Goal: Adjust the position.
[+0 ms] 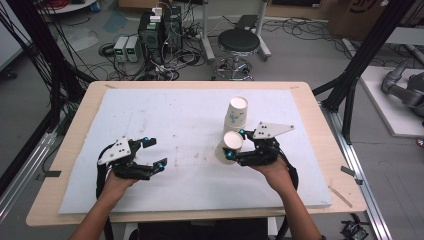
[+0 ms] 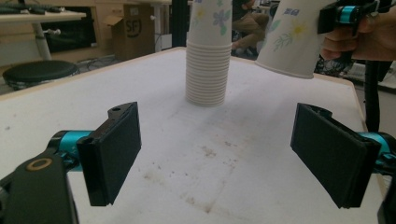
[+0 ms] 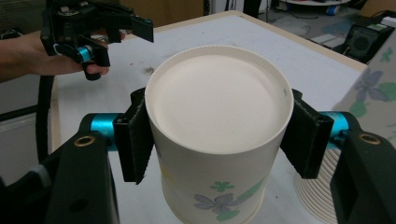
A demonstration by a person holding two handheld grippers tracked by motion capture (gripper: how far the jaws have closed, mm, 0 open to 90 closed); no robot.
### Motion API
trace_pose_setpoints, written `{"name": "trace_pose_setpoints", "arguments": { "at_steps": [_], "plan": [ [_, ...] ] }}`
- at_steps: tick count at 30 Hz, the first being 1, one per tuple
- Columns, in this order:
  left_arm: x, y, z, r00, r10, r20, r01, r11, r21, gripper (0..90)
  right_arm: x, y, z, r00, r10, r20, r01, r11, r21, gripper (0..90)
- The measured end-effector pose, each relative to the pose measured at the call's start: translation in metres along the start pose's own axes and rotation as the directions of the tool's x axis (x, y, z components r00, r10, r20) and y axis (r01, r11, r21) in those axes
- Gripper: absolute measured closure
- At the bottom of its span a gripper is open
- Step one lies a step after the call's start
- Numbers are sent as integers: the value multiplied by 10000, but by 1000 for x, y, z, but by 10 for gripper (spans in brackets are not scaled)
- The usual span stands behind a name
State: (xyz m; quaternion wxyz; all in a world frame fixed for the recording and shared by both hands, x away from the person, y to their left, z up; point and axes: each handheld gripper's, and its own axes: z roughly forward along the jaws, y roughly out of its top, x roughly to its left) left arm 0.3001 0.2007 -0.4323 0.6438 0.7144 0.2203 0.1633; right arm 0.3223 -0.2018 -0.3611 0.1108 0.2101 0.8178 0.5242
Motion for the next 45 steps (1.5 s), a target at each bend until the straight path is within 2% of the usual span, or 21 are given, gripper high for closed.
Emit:
{"name": "trace_pose_setpoints", "arguments": {
  "at_steps": [2,4,5,6,7,9,11,17,19,34,45],
  "plan": [
    [-1,1,1,9999,70,73,-70,10000,-9,161,1,0,1,10000,-16,-67,16,10000,-14,346],
    [-3,3,5,9999,-38,140,37,9999,94,160,2,2,5,9999,-127,-103,127,9999,-3,346],
    [-4,4,6,9997,-124,231,121,9999,106,157,5,2,9,9992,-109,-375,112,9999,78,346],
    [-4,5,8,9991,-161,390,156,9998,142,157,5,2,9,9992,-109,-375,112,9999,78,346],
    [-6,6,11,9985,-160,524,153,9998,152,157,8,2,13,9979,59,-649,-46,9998,210,346],
    [-9,9,19,9954,-38,952,7,9995,325,157,8,3,17,9983,-167,-565,174,9998,115,347],
    [-11,10,23,9943,-8,1067,-34,9992,398,157,8,3,18,9978,-175,-632,185,9997,149,346],
    [-20,14,42,9839,308,1761,-436,9966,694,157,11,4,24,9965,-182,-815,207,9993,298,347],
    [-23,16,53,9772,295,2100,-466,9959,770,157,14,5,27,9956,-233,-909,264,9991,327,346],
    [-38,14,92,9614,330,2732,-619,9933,978,158,22,9,37,9912,-321,-1284,383,9982,464,346],
    [-41,12,103,9537,240,2997,-567,9933,1010,171,24,10,40,9890,-362,-1435,432,9980,461,346]
  ]
}}
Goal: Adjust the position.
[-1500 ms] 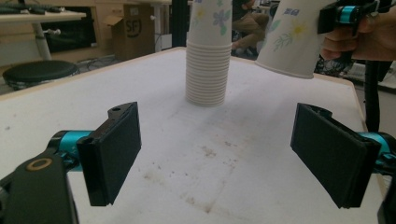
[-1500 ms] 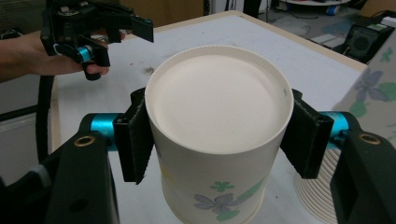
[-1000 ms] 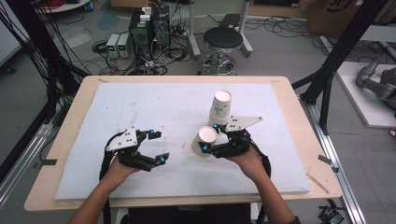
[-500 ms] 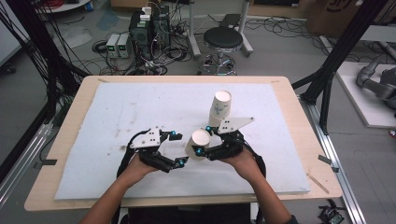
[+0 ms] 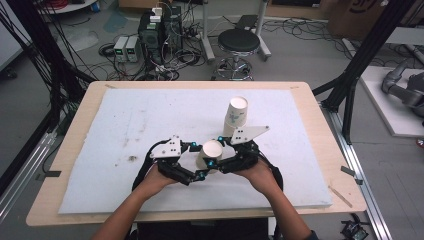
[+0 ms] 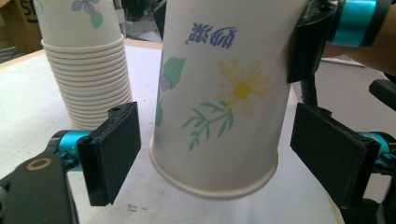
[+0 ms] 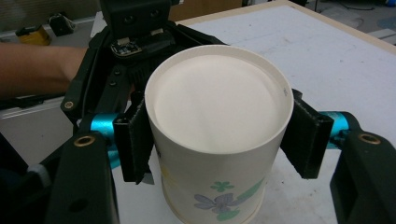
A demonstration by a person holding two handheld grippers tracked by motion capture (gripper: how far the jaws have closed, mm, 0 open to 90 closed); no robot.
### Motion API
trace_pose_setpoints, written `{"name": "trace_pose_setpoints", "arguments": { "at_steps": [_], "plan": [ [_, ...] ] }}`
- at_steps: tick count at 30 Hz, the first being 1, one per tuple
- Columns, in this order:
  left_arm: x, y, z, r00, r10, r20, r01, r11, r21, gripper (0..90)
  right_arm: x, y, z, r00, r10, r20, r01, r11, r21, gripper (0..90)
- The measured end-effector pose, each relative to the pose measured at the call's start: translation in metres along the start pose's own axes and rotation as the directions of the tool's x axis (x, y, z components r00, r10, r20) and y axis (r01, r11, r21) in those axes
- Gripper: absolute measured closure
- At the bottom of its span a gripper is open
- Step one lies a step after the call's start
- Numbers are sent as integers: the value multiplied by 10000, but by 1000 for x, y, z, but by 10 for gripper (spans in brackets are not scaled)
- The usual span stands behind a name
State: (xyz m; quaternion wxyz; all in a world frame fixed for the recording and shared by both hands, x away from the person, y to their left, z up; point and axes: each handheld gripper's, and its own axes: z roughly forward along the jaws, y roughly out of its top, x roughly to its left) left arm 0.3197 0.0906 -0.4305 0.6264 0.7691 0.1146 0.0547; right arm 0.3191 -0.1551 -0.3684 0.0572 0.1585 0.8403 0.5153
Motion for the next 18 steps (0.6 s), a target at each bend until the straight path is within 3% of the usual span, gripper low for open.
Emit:
{"name": "trace_pose_setpoints", "arguments": {
  "at_steps": [12,13,14,15,18],
  "plan": [
    [-1,1,-1,9991,361,227,-359,9993,-72,324,2,1,2,9997,103,-218,-104,9999,-71,343],
    [-1,2,-2,9991,356,240,-355,9994,-53,343,2,1,2,9997,176,-151,-177,9998,-85,258],
    [-1,2,-2,9990,353,257,-351,9994,-52,343,2,1,2,9997,176,-151,-177,9998,-85,258],
    [-1,2,-3,9990,354,274,-354,9994,1,345,2,1,3,9997,229,-66,-230,9997,-54,168],
    [-1,3,-4,9988,402,268,-415,9979,488,348,2,2,2,9996,285,-33,-285,9996,45,151]
  ]
}}
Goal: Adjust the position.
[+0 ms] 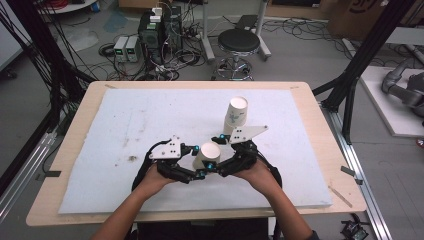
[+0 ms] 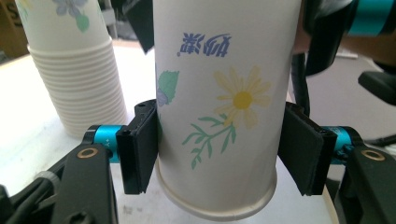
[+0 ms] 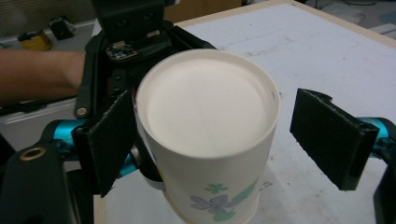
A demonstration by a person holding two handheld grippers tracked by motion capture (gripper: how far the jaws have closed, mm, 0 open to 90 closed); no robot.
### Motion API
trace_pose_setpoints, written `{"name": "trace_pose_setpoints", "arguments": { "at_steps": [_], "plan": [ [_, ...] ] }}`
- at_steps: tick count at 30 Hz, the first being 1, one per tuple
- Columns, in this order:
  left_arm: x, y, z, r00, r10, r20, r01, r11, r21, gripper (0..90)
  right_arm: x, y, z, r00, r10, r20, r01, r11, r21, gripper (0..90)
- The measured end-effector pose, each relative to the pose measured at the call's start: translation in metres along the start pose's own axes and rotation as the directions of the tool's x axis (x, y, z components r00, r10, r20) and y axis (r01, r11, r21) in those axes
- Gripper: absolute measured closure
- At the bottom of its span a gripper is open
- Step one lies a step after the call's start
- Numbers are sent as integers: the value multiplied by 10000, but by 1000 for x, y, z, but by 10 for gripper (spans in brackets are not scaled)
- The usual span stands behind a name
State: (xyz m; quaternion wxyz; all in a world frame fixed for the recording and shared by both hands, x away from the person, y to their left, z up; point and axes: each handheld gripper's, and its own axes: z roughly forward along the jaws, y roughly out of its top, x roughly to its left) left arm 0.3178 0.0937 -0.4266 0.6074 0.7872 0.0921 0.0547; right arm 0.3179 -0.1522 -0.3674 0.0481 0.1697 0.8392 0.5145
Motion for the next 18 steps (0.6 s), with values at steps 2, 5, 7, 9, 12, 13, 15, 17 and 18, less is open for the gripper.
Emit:
{"name": "trace_pose_setpoints", "arguments": {
  "at_steps": [2,5,7,9,12,13,15,17,18],
  "plan": [
    [0,2,-1,10000,-12,89,8,9990,436,349,0,1,-2,9998,-175,-58,175,9998,59,151],
    [1,7,-2,9998,81,184,-103,9925,1219,350,0,3,-3,9991,-419,-44,420,9985,344,151],
    [1,8,-3,9998,47,218,-82,9866,1631,350,-1,4,-4,9977,-674,-61,676,9963,537,151],
    [1,10,-4,9995,156,269,-207,9789,2033,350,-1,4,-4,9965,-800,-253,815,9942,696,151],
    [3,13,-5,9987,347,369,-433,9629,2665,348,-2,3,-3,9916,-1206,-478,1252,9861,1088,151],
    [3,14,-5,9986,359,382,-450,9607,2739,348,-2,3,-3,9916,-1206,-478,1252,9861,1088,151],
    [3,18,-5,9976,525,458,-640,9503,3046,348,-2,4,-1,9880,-1459,-507,1519,9775,1462,152],
    [4,22,-6,9965,632,543,-776,9413,3286,348,-2,4,-1,9868,-1510,-578,1583,9749,1565,152],
    [5,24,-6,9958,714,578,-869,9354,3427,348,-2,6,0,9851,-1597,-632,1681,9721,1637,152]
  ]
}}
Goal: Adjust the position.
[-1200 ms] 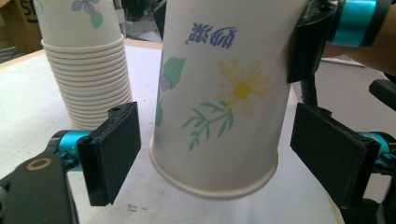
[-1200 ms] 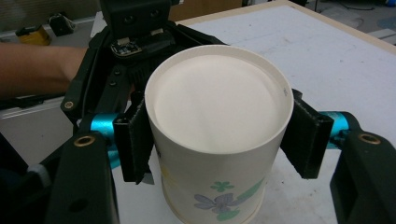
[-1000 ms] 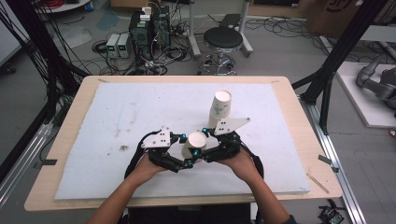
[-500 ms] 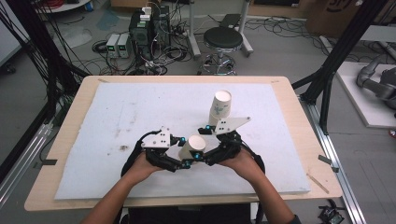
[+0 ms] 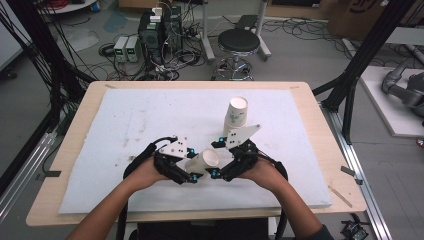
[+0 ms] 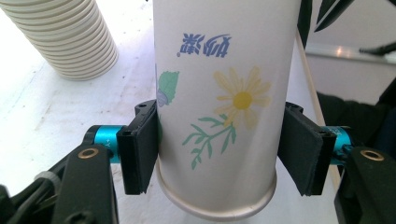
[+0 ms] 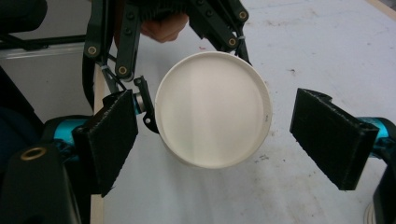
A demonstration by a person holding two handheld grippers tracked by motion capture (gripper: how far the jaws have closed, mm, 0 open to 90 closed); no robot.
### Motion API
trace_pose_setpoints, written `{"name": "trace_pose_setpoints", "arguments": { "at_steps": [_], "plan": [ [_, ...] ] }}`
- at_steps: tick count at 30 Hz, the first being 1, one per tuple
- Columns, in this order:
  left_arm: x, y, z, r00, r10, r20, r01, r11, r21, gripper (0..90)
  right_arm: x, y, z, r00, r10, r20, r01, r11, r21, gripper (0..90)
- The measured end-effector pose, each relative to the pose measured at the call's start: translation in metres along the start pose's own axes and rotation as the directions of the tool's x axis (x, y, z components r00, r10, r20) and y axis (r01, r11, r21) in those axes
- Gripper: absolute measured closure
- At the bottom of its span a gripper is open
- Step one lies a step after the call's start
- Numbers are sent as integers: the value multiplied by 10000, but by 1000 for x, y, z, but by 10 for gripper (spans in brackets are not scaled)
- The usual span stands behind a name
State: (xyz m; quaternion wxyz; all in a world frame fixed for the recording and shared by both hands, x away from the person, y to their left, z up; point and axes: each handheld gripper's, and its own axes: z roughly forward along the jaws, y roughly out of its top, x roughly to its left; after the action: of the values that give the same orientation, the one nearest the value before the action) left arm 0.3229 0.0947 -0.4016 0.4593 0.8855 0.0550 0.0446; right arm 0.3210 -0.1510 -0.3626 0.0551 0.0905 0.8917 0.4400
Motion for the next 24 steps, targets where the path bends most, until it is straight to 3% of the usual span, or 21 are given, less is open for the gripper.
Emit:
{"name": "trace_pose_setpoints", "arguments": {
  "at_steps": [6,13,20,24],
  "plan": [
    [4,9,-4,9992,366,147,-376,9968,699,348,-2,4,0,9995,-299,-60,301,9991,314,153],
    [5,18,-7,9963,743,443,-803,9846,1555,348,-3,4,2,9981,-570,-212,582,9962,641,154],
    [2,18,-3,9938,889,667,-992,9802,1712,348,0,6,5,9956,-883,-326,910,9913,947,157],
    [2,18,-1,9916,1006,816,-1140,9768,1812,348,3,10,9,9906,-1262,-519,1320,9827,1297,170]
  ]
}}
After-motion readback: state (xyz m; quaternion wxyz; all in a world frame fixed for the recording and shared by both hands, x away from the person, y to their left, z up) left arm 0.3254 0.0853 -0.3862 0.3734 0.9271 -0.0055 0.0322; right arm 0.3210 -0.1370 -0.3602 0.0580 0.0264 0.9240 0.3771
